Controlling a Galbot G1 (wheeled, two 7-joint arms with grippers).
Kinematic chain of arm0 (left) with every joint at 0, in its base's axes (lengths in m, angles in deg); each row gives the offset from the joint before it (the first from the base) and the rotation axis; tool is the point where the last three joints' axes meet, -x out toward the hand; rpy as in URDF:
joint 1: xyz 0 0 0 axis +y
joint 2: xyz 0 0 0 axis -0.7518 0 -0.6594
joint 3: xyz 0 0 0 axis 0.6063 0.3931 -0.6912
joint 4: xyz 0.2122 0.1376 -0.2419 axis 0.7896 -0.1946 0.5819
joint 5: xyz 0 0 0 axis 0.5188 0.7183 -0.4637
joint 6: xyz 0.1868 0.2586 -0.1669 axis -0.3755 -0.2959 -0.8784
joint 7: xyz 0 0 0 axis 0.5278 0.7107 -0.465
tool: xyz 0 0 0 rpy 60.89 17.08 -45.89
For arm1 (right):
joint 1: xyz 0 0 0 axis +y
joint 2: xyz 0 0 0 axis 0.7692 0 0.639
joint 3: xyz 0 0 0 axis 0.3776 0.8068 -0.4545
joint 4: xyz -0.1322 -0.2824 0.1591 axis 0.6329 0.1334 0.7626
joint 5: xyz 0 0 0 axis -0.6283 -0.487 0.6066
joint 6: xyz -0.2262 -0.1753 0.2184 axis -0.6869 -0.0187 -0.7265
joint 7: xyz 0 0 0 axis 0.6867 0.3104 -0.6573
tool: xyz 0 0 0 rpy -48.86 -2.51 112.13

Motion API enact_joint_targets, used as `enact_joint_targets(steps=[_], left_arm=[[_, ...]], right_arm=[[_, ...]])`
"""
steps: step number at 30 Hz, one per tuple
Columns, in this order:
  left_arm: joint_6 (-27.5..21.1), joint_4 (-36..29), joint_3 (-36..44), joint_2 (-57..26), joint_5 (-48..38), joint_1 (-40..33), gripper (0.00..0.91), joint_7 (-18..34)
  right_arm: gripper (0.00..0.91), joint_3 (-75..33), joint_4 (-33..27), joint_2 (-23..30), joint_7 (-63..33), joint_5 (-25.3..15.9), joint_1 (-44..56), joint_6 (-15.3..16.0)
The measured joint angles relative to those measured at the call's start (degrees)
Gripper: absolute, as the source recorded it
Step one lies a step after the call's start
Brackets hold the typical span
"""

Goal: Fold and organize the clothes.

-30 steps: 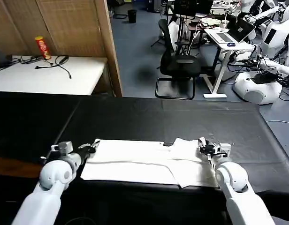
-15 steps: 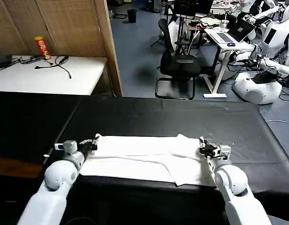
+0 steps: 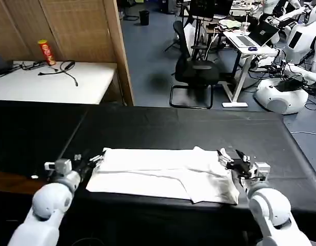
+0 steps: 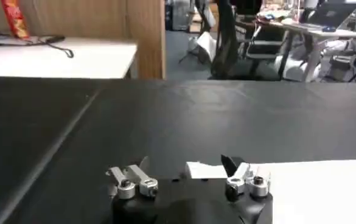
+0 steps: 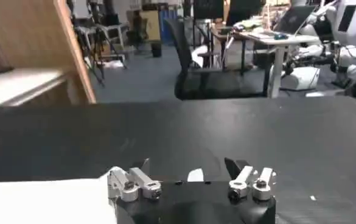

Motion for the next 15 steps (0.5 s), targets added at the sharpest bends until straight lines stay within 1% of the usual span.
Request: enact_joint_targets(steps=[4,8,9,10,12,13,14,15], left_arm=[[1.08,-0.53,-1.42,2.51,0.15,3.54,0.878,-1.51],[2.15,-0.22,-1.68,4.56,0.23,5.36,0.868,-2.48],[2.33,-0.06,-1.69,4.93,0.52,5.47,0.77,-2.56],[2.67,0.16,-1.66,5.34,0.89,5.5,0.741,-2.79],[3.12,0.56,-1.52,6.0,1.89,5.49,0.556,-3.13],[3.18,0.77,-1.4,6.31,2.26,5.48,0.332,-3.3],[3.36,0.95,-1.27,6.63,2.75,5.48,0.244,-3.38],[3.43,1.08,-1.2,6.87,3.03,5.5,0.185,-3.48]], right_arm=[[0.878,-0.35,1.51,-0.04,0.35,-0.11,0.99,-0.14],[0.878,-0.52,2.31,-0.12,0.37,-0.38,1.56,-0.56],[0.878,-0.52,2.44,-0.13,0.38,-0.67,1.68,-0.81],[0.878,-0.52,2.56,-0.13,0.41,-1.16,1.78,-1.2],[0.878,-0.51,2.84,-0.13,0.44,-1.82,1.88,-1.81],[0.878,-0.5,2.97,-0.13,0.45,-1.96,1.92,-1.96],[0.878,-0.46,3.09,-0.1,0.49,-2.23,1.96,-2.16],[0.878,-0.4,3.11,-0.05,0.57,-2.6,1.98,-2.32]])
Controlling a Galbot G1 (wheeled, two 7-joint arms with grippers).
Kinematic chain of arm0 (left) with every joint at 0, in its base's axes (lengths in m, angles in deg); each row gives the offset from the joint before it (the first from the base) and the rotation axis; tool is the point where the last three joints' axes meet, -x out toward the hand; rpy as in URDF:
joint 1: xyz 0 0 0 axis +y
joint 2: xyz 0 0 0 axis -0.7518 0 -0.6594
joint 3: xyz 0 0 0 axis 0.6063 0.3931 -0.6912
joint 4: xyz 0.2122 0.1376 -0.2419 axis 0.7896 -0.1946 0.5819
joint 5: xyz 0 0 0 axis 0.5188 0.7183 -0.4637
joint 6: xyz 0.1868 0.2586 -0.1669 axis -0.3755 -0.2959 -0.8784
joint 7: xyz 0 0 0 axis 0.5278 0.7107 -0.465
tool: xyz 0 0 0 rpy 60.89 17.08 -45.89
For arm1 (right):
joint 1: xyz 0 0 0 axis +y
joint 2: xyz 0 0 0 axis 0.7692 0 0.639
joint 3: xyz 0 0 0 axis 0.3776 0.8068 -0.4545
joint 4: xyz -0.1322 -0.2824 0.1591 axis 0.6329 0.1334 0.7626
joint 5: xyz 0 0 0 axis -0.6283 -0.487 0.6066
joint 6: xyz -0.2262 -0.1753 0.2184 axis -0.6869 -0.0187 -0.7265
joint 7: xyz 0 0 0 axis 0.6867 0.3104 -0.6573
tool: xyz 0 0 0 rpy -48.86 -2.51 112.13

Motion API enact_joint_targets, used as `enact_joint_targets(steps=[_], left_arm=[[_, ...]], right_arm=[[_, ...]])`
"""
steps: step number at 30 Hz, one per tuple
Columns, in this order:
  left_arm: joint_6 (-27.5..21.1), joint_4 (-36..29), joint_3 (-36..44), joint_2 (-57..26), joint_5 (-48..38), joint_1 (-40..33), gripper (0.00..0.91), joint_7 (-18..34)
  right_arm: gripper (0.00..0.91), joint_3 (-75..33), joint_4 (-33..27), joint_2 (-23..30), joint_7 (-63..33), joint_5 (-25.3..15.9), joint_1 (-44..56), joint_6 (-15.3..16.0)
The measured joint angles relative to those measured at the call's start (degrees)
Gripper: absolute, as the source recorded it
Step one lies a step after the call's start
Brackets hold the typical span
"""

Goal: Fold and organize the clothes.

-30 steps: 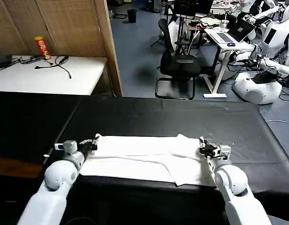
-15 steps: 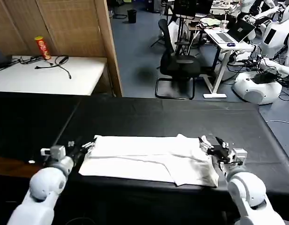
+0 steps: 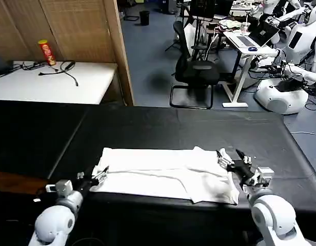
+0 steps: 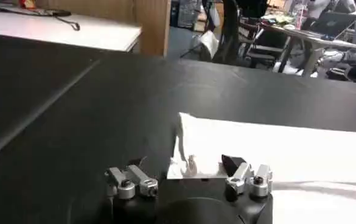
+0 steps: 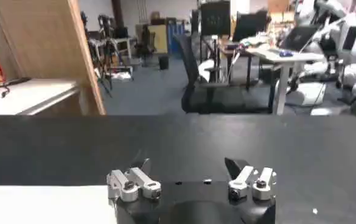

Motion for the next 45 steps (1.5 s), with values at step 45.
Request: enact_joint_targets(steps=[45], left_arm=[[2.9,-4.65,3.8,-6.63,18.05,-0.95,0.0,1.48]], right_arm=[[0.878,-3.43,4.0,3.16,0.28,-1.88,4.38,-0.74]])
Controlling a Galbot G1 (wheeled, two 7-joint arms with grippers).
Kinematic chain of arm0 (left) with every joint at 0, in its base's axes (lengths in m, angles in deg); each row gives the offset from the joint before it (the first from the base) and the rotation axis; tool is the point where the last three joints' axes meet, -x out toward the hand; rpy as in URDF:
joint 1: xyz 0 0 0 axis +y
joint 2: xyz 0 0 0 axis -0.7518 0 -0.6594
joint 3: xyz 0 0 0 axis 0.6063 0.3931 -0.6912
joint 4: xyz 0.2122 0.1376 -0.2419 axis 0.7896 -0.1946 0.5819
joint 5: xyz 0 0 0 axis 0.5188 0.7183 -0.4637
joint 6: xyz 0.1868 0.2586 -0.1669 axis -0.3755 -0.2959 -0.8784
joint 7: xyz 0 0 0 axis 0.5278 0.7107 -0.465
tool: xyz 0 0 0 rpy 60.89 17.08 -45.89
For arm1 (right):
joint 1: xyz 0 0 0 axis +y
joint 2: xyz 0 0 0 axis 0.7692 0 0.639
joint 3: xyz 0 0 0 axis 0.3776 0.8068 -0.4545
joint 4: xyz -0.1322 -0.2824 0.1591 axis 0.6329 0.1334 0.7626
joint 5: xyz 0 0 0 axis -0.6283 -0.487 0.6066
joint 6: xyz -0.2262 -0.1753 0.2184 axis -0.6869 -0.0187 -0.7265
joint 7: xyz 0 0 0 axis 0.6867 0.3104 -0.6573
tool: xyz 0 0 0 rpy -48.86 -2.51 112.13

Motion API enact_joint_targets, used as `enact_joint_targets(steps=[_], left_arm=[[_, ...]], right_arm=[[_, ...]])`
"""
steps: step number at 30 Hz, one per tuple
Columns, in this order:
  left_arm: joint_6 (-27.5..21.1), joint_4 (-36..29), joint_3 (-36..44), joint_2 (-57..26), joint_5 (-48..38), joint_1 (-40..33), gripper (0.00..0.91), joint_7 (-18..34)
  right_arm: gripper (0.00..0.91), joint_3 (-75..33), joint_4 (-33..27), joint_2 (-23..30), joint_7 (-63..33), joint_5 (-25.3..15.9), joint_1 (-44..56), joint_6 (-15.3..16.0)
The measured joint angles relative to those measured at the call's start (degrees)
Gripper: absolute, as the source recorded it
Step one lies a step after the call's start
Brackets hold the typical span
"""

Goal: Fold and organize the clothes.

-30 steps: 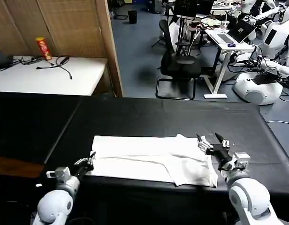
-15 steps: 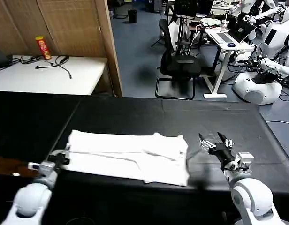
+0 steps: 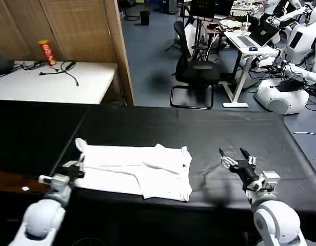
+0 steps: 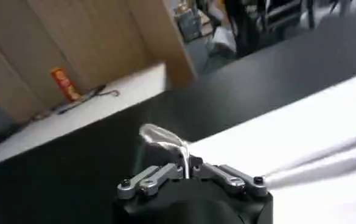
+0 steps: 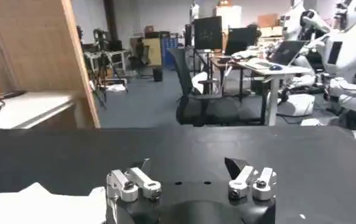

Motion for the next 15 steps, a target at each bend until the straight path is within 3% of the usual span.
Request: enact_joint_targets(steps=[5,15], left_arm=[[-2.31,-2.48,7.2,4.42,-3.23,-0.92,0.0,1.83],[-7.38,-3.92,17.24,12.19,-22.74,-4.66,0.0,6.0]], right_arm=[[0.878,-1.26,0.3,0.04,0.01,-0.4,1.56,0.0],[0.878,-0.62,-0.72,2.11,0.16,-2.76,2.42,-0.29]])
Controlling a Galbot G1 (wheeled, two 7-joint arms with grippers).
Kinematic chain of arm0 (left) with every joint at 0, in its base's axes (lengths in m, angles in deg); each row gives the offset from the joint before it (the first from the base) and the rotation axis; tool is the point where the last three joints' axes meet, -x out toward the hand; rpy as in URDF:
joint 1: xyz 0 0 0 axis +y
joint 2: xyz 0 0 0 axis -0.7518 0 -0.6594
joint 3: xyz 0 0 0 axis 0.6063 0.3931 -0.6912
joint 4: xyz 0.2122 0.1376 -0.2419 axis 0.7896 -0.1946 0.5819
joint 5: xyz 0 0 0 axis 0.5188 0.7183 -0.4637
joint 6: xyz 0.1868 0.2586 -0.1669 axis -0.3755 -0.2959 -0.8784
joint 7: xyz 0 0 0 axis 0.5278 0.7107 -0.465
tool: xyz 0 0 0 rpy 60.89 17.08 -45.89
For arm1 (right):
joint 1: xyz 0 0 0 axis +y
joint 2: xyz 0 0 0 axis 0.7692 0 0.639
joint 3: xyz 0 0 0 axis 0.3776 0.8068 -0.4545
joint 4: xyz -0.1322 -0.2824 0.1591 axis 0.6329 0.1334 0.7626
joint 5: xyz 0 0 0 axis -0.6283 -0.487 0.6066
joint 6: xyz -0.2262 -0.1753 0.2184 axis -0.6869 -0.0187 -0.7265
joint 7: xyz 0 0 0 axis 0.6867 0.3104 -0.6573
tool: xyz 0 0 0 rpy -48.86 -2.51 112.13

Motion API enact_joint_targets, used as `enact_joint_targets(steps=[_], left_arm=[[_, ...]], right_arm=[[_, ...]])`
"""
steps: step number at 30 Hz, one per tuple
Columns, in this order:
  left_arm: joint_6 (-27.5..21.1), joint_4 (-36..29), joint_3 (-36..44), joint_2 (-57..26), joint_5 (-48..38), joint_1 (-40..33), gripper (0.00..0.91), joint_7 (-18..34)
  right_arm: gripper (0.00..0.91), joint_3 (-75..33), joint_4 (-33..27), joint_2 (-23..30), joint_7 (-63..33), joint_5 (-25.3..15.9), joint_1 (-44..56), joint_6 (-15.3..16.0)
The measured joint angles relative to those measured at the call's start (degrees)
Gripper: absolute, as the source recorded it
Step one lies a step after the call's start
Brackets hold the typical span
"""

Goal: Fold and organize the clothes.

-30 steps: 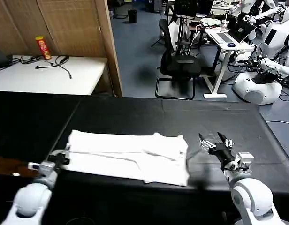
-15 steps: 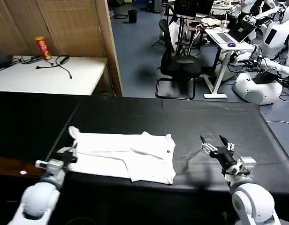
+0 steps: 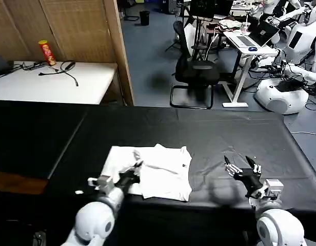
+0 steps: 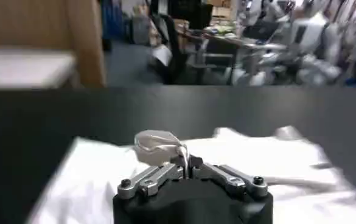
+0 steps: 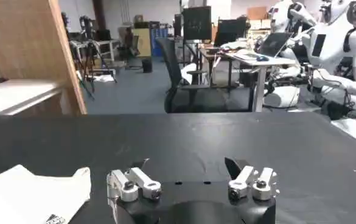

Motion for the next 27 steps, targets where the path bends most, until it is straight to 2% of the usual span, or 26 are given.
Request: enact_joint_targets(steps=[6,15,16,23,27], left_arm=[[1.32,1.46,3.47,3.78,-3.86,-1.87,0.0,-1.32],[3.33,5.76,5.66,6.68,-1.88,-4.0,0.0,-2.02],[3.46,6.26,5.8,6.83,-1.57,-4.05,0.878,-2.03],[5.1,9.26,6.97,7.97,1.41,-3.58,0.878,-2.98],[4.72,9.37,7.08,8.64,-2.41,-3.73,0.878,-2.36]], right_arm=[[0.878,0.19,-0.09,0.73,-0.01,-0.55,-0.15,0.0],[0.878,-0.07,0.22,0.87,0.07,-0.67,0.36,0.17],[0.878,-0.06,0.27,0.81,0.2,-0.57,0.38,0.2],[0.878,0.89,0.31,-0.16,0.96,0.25,0.12,0.21],[0.878,1.95,-0.23,-0.91,1.01,0.63,-0.64,0.32]])
